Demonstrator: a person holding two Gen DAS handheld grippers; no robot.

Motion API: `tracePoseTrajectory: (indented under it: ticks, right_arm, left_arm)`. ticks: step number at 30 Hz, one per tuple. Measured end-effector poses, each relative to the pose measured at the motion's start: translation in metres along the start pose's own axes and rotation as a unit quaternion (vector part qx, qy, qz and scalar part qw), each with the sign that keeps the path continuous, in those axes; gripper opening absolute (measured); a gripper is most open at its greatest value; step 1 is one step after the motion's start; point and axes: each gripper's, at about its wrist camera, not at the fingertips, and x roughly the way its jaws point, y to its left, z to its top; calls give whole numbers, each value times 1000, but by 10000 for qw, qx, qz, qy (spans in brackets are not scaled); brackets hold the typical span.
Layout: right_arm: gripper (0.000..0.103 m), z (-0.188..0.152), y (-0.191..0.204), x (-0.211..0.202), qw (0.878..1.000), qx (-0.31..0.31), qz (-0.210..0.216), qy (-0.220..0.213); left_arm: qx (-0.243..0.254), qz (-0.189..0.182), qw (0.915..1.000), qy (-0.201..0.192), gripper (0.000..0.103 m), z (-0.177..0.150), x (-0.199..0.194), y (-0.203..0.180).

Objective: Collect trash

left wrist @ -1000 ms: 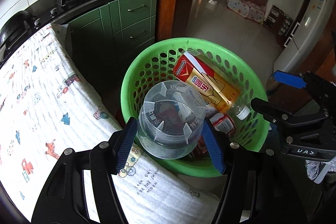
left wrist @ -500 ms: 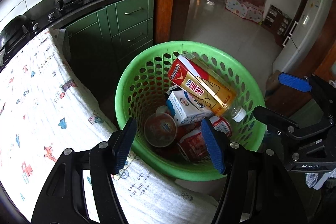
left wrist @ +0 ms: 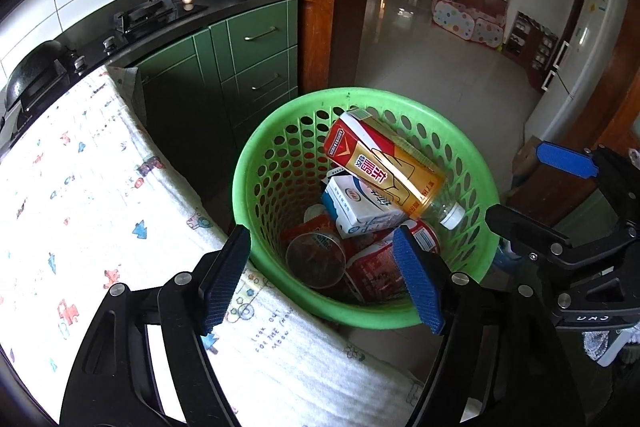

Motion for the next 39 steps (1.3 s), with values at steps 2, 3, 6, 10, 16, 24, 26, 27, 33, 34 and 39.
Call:
tracePoseTrajectory:
  ticks: [2, 3, 6, 10, 16, 24, 26, 27, 33, 34, 39]
  right_arm:
    - [93, -2, 1, -3, 10000, 38, -20, -11]
    - [94, -3, 1, -5, 10000, 57, -19, -21]
    - [94, -7, 3, -10, 9999, 132, 50, -34]
    - [94, -10, 9, -17, 9998, 173, 88, -62]
    - [95, -17, 27, -27, 9998, 135, 150, -79]
    - [95, -27, 59, -44, 9993, 0, 307, -197]
    - [95, -29, 67, -48, 9992, -40, 336, -214]
    - [96, -30, 71, -49, 9991, -48, 350, -226]
    - [96, -34, 89, -58, 9986, -30, 489, -222]
    - [96, -35, 92, -60, 9984, -27, 516, -220]
    - [96, -36, 104, -68, 9985, -75, 473, -251]
  left_arm:
    - [-12, 36, 10000, -74, 79, -2, -8, 0]
    - [-20, 41, 9999, -106, 79, -3, -12, 1]
    - [-59, 81, 9998, -198, 80, -7, -23, 4]
    - [-146, 162, 9993, -293, 84, -15, -38, 9]
    - [-259, 336, 9981, -440, 90, -30, -61, 19]
    - [-480, 682, 9946, -619, 96, -57, -94, 38]
    - [-533, 808, 9931, -665, 97, -65, -103, 44]
    - [-561, 852, 9924, -686, 97, -68, -108, 47]
    - [-772, 1048, 9881, -824, 98, -90, -131, 67]
    - [-829, 1084, 9871, -841, 98, -94, -135, 71]
    - [-1001, 1255, 9826, -932, 98, -109, -150, 84]
